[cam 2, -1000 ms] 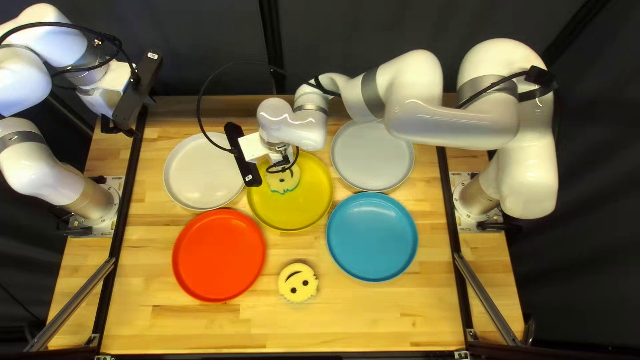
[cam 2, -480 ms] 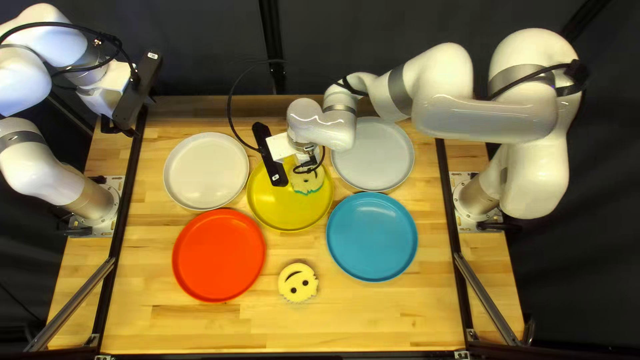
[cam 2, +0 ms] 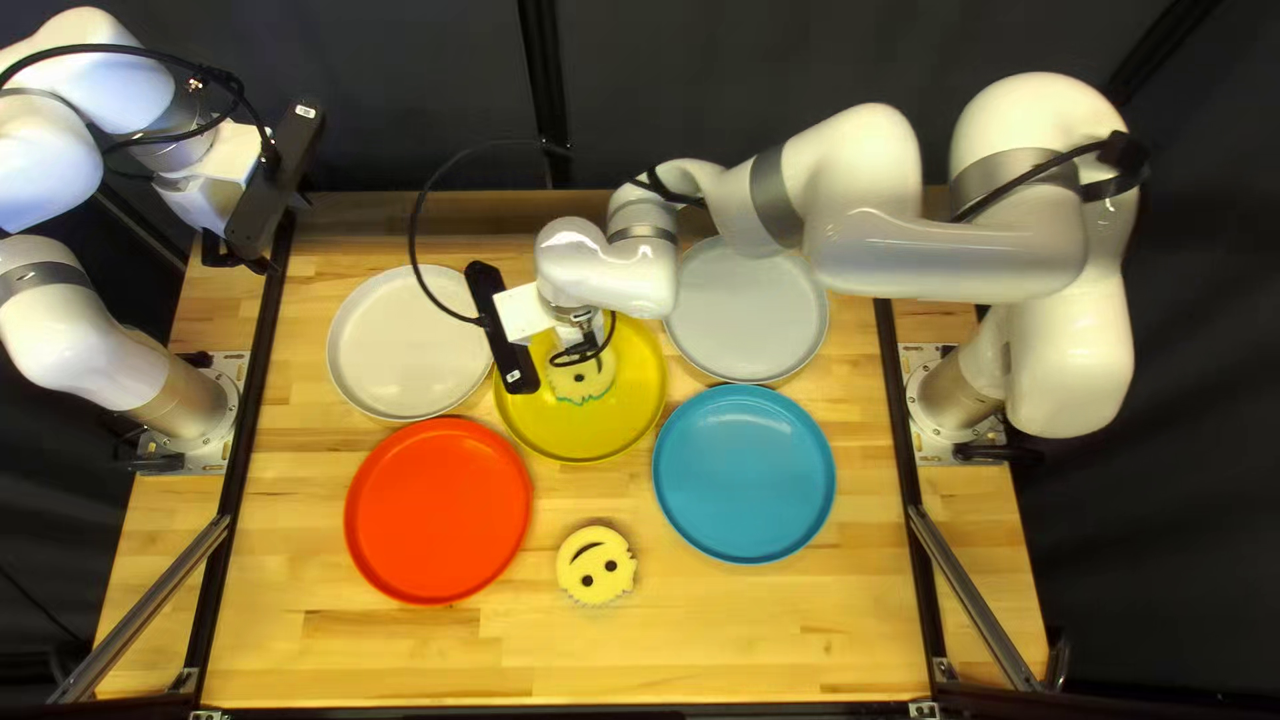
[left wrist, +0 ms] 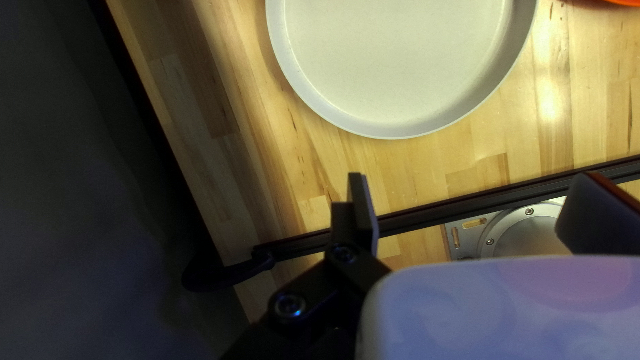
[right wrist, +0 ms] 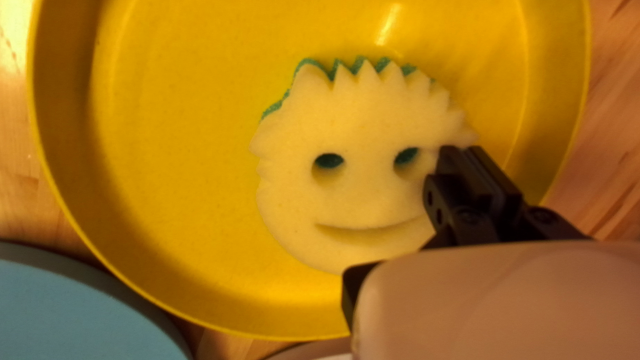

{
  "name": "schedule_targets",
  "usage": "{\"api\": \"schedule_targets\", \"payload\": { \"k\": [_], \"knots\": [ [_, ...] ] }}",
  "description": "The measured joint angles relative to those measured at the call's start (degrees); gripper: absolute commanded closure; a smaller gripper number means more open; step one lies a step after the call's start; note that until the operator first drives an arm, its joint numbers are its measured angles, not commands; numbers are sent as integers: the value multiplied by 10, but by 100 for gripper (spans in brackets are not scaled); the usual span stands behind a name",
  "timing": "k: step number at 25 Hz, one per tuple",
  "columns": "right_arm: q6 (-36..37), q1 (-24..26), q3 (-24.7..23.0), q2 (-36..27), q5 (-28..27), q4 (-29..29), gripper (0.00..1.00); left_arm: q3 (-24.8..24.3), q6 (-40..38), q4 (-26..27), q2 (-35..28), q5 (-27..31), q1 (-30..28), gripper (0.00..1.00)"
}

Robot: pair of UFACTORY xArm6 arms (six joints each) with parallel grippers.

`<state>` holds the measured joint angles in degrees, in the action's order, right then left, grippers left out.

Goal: Pick up sponge and scrub the plate

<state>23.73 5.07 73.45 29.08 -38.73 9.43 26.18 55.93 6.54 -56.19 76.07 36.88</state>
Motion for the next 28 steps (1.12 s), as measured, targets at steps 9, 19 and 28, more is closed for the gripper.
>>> {"api": "schedule_targets", "payload": {
  "k": [9, 19, 28],
  "knots": [
    [-6, 6, -129, -83, 28, 8, 100, 0, 0, 0, 0, 0, 0, 0],
    [-23, 18, -172, -127, 17, 6, 100, 0, 0, 0, 0, 0, 0, 0],
    [-30, -17, -28, -32, -15, 2, 100, 0, 0, 0, 0, 0, 0, 0]
  ]
}}
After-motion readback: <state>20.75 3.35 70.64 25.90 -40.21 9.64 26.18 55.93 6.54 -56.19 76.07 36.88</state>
